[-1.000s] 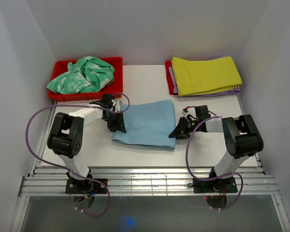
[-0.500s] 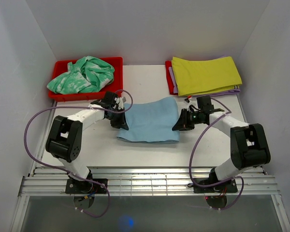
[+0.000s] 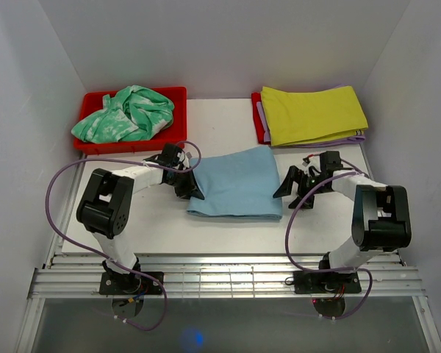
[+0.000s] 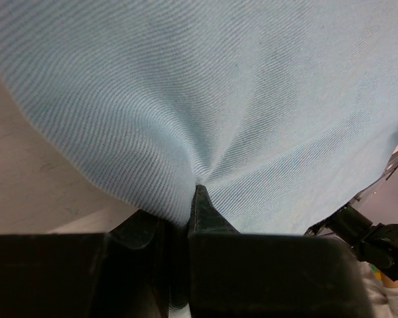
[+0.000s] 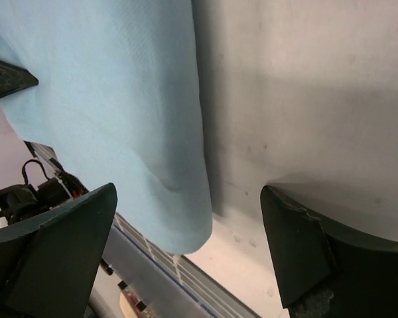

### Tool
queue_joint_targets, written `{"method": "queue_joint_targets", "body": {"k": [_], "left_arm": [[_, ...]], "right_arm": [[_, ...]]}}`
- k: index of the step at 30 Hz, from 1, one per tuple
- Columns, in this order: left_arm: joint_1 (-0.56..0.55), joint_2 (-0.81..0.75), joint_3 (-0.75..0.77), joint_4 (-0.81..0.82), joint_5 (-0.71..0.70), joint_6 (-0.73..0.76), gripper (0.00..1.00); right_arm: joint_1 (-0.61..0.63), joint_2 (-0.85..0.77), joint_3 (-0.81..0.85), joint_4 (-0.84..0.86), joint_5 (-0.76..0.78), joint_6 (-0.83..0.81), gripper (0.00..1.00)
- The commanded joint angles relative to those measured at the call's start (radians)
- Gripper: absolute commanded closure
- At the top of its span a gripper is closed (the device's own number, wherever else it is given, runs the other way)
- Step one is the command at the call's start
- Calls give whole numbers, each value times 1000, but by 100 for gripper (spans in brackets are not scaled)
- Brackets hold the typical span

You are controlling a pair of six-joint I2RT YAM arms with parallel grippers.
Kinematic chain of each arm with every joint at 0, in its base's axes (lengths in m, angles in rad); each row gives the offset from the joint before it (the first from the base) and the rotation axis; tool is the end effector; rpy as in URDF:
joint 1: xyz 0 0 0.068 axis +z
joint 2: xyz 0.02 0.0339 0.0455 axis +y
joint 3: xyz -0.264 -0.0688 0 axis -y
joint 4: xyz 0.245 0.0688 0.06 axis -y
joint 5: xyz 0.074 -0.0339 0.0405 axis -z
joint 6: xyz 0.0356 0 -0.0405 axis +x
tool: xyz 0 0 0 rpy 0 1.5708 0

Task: Fold and stack the trousers
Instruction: Neatly place the folded trousers to the corner

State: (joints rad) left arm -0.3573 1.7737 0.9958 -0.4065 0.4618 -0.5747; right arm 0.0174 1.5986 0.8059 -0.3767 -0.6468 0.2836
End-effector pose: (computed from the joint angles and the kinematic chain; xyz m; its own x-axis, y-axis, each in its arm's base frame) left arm 0.3034 -0.1302 0.1448 -0.9841 -0.1521 -0.0920 -0.0769 0.8308 -0.5513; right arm 0.2816 0.0264 0.1507 -0.9534 0.2067 -0.2199 0.0182 0.7666 0.6419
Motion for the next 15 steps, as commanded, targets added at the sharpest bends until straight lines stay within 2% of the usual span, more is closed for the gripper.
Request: {"method": "queue_joint_targets", "body": {"k": [1, 5, 8, 11, 15], "left_arm": [[-9, 29, -14, 8, -32, -66, 100], [-11, 33, -11, 18, -17, -91, 100], [-11, 38, -11, 18, -12, -93, 100], [-11, 33, -19, 17, -12, -97, 100], [-14, 29, -19, 15, -15, -100, 100]], "right_arm": [[-4, -69, -65, -93, -17, 50, 6], [-4, -132, -134, -113, 18, 120, 6], [1, -138, -178, -41, 32, 144, 7], [6, -114, -191, 51, 44, 160, 14], [45, -104, -203, 125, 50, 204, 35]]}}
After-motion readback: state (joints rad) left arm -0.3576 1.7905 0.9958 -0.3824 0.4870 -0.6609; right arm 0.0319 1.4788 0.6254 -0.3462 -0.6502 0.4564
